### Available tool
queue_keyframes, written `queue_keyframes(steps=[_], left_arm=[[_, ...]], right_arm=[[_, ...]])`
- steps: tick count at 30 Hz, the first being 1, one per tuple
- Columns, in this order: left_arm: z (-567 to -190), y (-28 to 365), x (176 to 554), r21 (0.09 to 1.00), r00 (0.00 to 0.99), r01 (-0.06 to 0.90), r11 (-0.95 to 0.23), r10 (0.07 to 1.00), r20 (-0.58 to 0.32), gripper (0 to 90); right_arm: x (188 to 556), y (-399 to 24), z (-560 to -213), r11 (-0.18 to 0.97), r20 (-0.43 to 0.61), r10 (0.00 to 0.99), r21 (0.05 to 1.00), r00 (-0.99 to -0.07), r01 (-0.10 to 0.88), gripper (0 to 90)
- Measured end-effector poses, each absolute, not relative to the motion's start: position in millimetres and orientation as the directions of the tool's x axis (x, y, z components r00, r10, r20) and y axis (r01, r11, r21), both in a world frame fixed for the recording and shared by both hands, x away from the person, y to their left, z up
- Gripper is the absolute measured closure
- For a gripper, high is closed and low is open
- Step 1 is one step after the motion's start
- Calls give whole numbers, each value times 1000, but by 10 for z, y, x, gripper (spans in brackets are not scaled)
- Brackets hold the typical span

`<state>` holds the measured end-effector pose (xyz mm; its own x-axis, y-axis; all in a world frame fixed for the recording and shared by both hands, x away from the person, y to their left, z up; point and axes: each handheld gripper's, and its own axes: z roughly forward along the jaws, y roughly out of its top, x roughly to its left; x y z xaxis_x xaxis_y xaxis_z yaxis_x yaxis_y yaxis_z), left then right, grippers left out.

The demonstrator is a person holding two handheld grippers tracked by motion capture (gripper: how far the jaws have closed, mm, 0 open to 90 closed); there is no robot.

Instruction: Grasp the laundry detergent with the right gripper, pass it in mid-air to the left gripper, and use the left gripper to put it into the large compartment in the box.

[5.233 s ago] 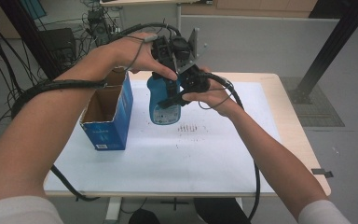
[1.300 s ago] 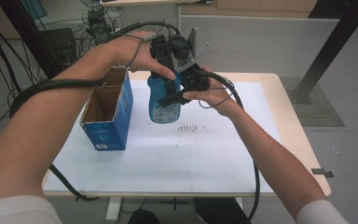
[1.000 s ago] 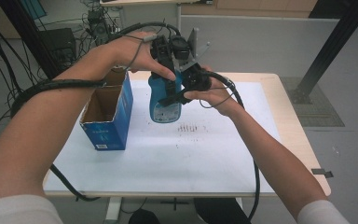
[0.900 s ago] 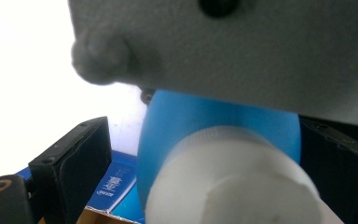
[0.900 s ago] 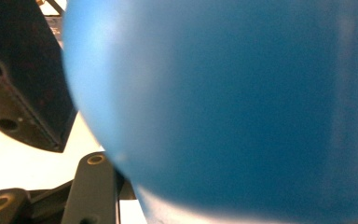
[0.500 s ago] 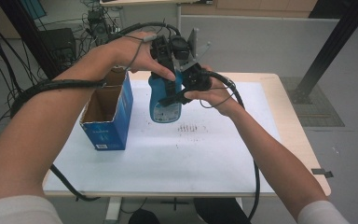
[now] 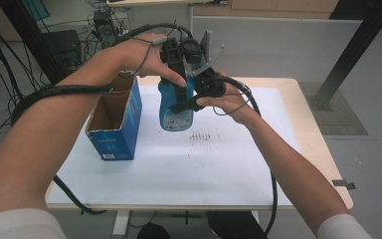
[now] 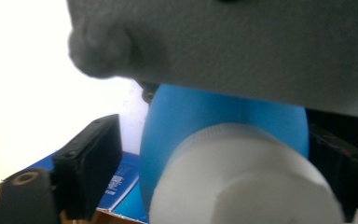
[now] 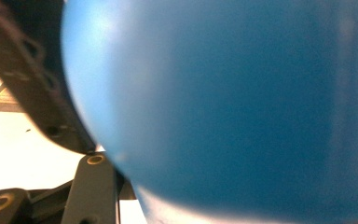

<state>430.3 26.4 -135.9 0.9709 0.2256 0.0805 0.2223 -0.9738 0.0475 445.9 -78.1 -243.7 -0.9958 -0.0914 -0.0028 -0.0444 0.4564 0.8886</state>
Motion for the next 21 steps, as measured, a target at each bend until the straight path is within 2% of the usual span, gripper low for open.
queue_keyframes(steps=[10,11,18,19,21], left_arm=[[-1373,244,4272,65,971,229,-971,233,60,312],[-1365,241,4279,48,975,210,-977,213,58,367],[-1370,237,4284,23,980,192,-981,193,55,374],[-1372,236,4285,18,980,191,-981,192,54,375],[-1370,238,4284,15,980,193,-981,194,52,376]], right_arm=[[4461,-778,-2433,444,-32,-102,893,-994,-75,442],[4474,-782,-2441,441,-43,-106,893,-993,-86,442],[4470,-779,-2441,449,-54,-109,888,-993,-97,442],[4425,-781,-2431,472,-2,-78,881,-997,-39,442],[4430,-777,-2437,467,-10,-86,883,-996,-49,442]])
